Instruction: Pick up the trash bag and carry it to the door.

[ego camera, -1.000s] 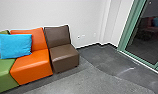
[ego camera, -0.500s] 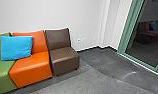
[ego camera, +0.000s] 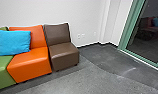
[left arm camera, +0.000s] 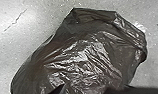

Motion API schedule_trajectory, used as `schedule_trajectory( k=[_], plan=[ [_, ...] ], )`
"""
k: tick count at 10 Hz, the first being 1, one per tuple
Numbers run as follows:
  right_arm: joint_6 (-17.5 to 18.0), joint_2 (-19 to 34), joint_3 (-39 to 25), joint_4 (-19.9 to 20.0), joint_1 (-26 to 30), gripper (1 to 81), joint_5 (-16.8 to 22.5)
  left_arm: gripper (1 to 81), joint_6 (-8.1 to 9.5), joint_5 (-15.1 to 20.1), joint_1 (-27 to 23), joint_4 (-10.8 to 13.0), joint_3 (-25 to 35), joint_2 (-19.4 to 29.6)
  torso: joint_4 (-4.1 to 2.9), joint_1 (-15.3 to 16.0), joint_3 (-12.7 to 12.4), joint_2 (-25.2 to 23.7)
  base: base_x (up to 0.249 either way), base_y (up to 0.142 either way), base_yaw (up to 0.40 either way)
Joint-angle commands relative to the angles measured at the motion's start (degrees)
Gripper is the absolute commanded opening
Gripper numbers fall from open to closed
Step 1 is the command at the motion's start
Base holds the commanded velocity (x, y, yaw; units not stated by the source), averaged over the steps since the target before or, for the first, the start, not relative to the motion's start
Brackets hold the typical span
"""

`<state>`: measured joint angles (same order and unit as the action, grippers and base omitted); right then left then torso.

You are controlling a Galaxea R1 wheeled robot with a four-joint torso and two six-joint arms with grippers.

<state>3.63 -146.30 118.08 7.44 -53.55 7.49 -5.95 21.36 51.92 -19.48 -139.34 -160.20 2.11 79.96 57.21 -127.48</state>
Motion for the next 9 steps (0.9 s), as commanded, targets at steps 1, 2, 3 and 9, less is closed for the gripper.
schedule_trajectory(
  k=[1,2,3,9],
  plan=[
    [0.06,1.69,-1.01,1.44,6.91,81.1,2.18,81.1,-0.29,3.43,-8.1,-0.03,-1.64,0.58,0.0,3.67,-0.02,-5.68,0.0,0.0,0.0],
    [0.06,1.95,-1.46,2.41,7.96,81.1,2.18,81.1,-0.29,3.43,-8.54,-0.03,-2.33,0.23,0.0,4.65,0.68,-7.21,0.0,0.0,0.0],
    [-0.03,3.44,-4.18,4.16,9.46,81.1,2.97,81.1,-0.29,3.43,-8.72,-0.12,-2.7,0.05,0.0,5.57,1.09,-8.73,0.0,0.0,0.0],
    [0.06,15.31,-20.27,10.58,15.62,81.1,4.56,81.1,-0.29,3.43,-9.24,-0.03,-2.78,-1.36,0.0,13.35,1.55,-21.29,0.0,0.0,0.0]
  ],
)
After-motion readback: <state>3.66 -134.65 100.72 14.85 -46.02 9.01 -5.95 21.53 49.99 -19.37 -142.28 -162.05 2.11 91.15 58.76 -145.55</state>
